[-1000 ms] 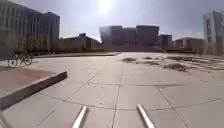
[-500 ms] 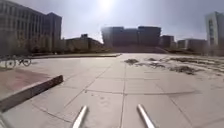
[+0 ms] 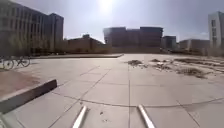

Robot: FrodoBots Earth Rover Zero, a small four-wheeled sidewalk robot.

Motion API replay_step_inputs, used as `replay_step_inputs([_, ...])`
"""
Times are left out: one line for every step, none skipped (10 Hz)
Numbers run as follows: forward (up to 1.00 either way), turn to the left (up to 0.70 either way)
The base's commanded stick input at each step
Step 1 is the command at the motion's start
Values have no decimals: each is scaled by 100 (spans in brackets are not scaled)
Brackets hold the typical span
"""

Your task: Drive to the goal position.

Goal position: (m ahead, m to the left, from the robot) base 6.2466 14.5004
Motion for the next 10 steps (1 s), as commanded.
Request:
replay_step_inputs([70, 0])
replay_step_inputs([70, 0])
replay_step_inputs([70, 0])
replay_step_inputs([70, 0])
replay_step_inputs([70, 0])
replay_step_inputs([70, 0])
replay_step_inputs([70, 0])
replay_step_inputs([70, 0])
replay_step_inputs([70, 0])
replay_step_inputs([70, 0])
